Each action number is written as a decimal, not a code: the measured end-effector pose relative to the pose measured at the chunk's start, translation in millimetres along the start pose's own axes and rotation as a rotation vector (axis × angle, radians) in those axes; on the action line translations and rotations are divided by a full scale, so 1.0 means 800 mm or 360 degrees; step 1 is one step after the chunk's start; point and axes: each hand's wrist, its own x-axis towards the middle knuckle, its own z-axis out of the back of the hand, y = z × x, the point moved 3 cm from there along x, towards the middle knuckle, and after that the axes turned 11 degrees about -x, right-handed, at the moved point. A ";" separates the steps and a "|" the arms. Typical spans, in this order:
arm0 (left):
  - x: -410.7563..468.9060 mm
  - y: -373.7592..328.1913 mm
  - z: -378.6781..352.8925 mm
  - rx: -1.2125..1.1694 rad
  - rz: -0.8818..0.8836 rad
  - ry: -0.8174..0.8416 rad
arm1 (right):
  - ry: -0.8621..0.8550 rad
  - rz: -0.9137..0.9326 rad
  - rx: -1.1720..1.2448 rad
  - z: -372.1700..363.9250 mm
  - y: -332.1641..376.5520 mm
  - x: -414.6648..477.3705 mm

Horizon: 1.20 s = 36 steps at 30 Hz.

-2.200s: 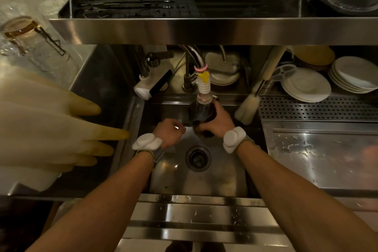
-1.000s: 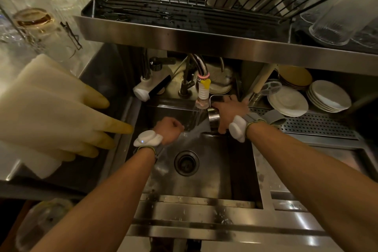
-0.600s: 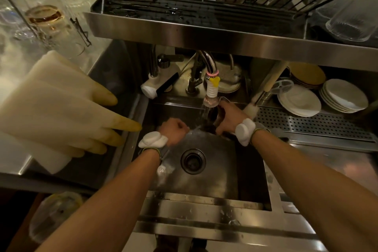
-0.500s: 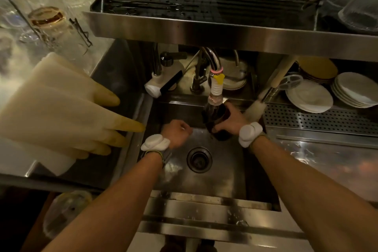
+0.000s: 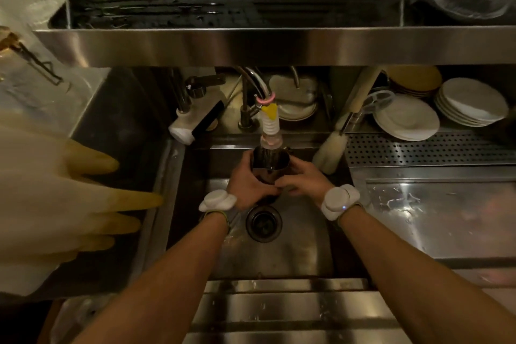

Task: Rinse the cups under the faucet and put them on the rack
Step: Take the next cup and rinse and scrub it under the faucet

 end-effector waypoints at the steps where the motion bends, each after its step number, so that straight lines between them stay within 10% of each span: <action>1: 0.001 0.001 0.002 0.0008 -0.0017 -0.0056 | -0.0066 -0.0027 -0.0005 0.009 -0.005 -0.002; 7: 0.007 -0.001 0.008 0.0090 -0.0143 -0.0067 | -0.0537 -0.0188 0.0016 0.049 -0.052 -0.005; 36: 0.023 0.009 -0.024 0.0080 -0.0472 -0.0176 | -0.0609 -0.0153 -0.0271 0.052 -0.080 -0.002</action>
